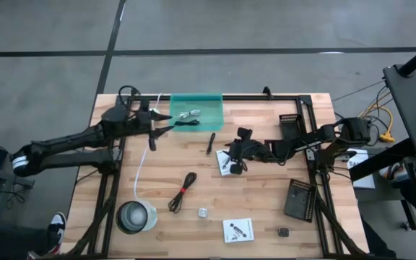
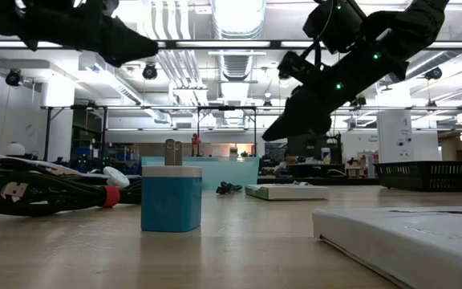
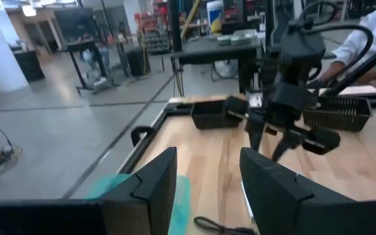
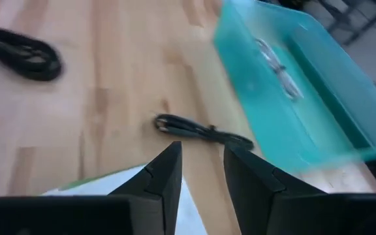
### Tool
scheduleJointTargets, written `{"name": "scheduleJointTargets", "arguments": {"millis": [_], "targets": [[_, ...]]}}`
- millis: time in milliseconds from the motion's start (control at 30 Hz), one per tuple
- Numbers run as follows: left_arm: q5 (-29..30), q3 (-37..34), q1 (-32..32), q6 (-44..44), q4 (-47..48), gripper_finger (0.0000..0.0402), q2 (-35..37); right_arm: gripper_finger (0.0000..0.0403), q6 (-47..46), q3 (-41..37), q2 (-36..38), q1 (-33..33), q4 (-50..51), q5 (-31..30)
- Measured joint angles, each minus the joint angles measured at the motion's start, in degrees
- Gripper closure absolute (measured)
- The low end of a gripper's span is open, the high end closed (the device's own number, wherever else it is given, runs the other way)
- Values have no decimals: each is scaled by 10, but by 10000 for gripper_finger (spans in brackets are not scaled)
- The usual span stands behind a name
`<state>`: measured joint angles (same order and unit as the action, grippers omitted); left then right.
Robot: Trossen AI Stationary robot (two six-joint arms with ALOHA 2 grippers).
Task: Pick and place items into bin
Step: Put the top black charger cable into the blue bin
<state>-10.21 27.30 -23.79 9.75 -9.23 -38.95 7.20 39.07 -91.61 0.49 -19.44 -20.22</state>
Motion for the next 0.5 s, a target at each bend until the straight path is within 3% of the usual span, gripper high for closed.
{"name": "scheduleJointTargets", "arguments": {"millis": [233, 500], "targets": [[0, -5, 0, 14, 1, 249, 7, 243, 78, 60, -4, 0, 57, 32], [0, -5, 0, 31, 0, 249, -16, 171, 192, 169, -81, -1, 185, 39]]}}
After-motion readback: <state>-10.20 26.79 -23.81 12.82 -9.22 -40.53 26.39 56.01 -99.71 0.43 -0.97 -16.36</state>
